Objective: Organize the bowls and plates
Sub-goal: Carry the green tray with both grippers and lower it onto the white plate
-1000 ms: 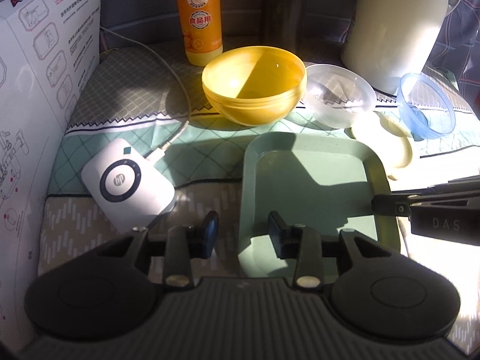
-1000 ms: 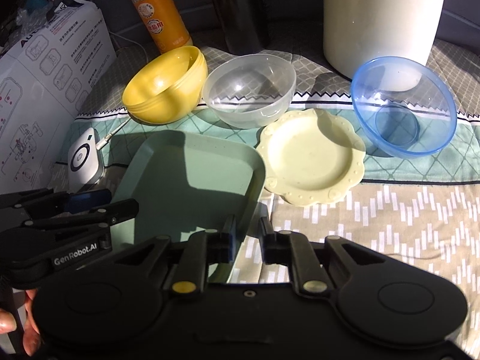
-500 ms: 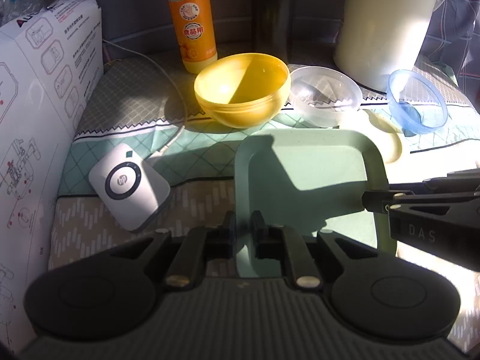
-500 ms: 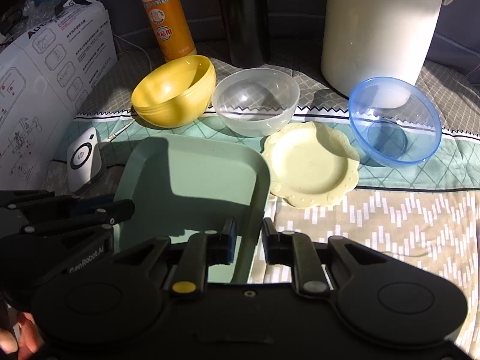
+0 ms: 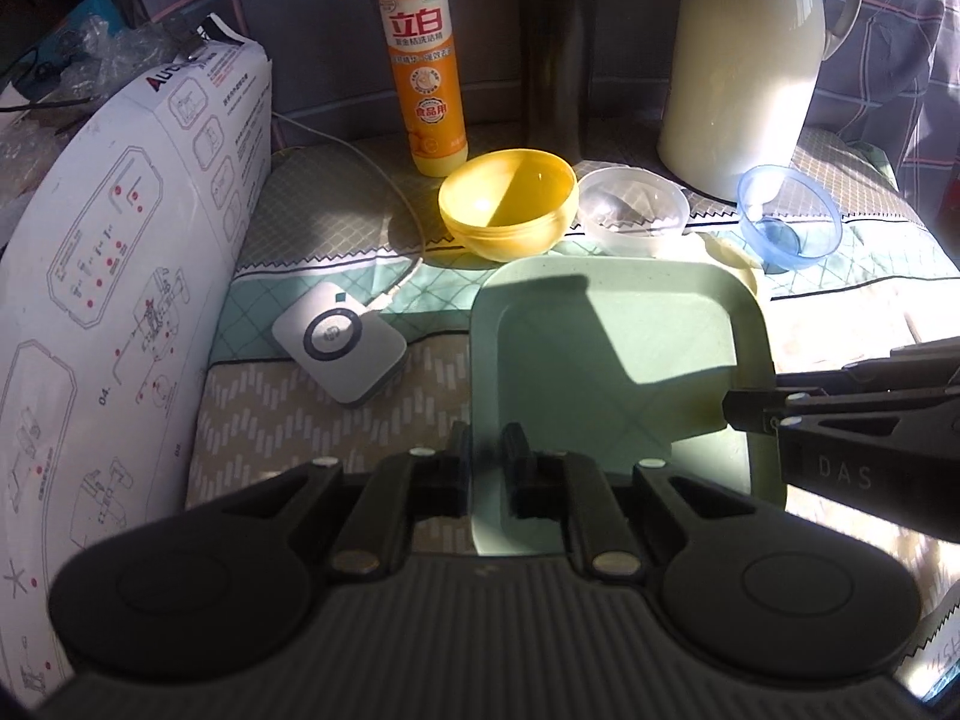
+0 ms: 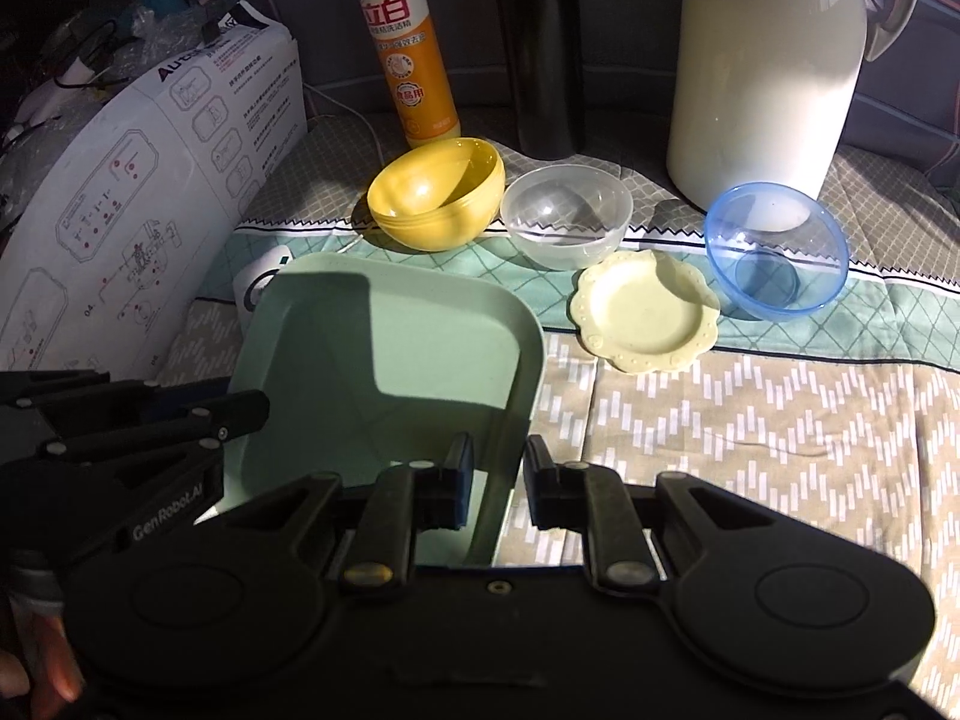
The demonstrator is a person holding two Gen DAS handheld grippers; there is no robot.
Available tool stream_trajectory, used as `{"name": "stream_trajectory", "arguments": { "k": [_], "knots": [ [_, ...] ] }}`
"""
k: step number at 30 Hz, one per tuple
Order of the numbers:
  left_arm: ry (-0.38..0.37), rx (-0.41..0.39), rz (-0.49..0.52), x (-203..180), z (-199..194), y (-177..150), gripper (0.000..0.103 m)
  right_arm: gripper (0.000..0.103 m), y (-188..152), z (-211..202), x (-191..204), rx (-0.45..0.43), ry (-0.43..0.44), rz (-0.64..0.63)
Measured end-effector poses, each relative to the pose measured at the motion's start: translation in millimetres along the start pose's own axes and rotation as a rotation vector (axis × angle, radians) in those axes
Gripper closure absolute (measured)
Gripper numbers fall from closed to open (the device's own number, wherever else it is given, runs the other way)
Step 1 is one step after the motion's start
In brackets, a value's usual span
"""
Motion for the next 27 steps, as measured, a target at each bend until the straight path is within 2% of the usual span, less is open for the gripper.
{"name": "stream_trajectory", "arguments": {
  "k": [9, 18, 27],
  "knots": [
    [0.021, 0.028, -0.012, 22, -25, -60, 0.093, 0.085, -49, -23, 40, 0.038, 0.048, -0.08],
    [0.019, 0.09, -0.007, 32, -22, -112, 0.092, 0.085, -87, -16, 67, 0.117, 0.072, -0.126],
    [0.005, 0.14, -0.007, 37, -3, -129, 0.092, 0.085, -102, 11, 77, 0.199, 0.055, -0.148]
  ]
}}
Point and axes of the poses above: each gripper's, at about its wrist camera, not at the fingertips, and z roughly the way its jaws point, x to its left, y to its top, the point moved 5 cm from there along z, roughly the way its jaws point, and after that the axes turned 14 degrees about x, right-handed, at the moved point
